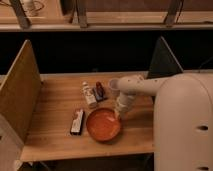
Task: Drag the ceramic bowl in a circle
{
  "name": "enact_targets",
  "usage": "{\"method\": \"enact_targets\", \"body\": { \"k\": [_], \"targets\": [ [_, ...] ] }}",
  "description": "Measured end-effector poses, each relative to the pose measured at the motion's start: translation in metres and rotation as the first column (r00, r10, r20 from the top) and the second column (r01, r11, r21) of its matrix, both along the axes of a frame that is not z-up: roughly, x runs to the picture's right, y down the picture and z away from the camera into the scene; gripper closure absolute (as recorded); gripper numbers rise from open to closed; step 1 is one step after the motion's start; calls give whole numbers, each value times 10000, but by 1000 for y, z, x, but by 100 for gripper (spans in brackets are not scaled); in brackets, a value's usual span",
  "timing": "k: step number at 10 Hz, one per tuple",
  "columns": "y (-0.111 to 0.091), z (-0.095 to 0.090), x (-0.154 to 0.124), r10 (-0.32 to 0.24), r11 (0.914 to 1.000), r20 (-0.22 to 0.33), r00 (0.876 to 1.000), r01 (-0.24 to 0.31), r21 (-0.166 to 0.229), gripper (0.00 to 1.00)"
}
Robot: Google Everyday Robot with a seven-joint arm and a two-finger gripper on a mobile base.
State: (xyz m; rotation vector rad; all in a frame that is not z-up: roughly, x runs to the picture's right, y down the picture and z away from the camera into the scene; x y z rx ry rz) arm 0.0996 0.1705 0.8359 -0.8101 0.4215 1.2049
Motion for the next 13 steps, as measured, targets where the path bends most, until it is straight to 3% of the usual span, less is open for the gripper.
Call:
{"method": "enact_targets", "body": {
  "k": [2,5,8,10,13],
  "targets": [
    [-15,-4,26,-238,9996,-665,9975,247,123,100],
    [-32,7,28,-191,9994,-935,9954,217,271,100],
    [-50,28,0,-17,9991,-680,9977,45,415,100],
    [-55,32,-25,21,9992,-280,9996,-10,400,100],
    [-44,2,-56,-295,9992,49,9996,296,-258,100]
  ]
}}
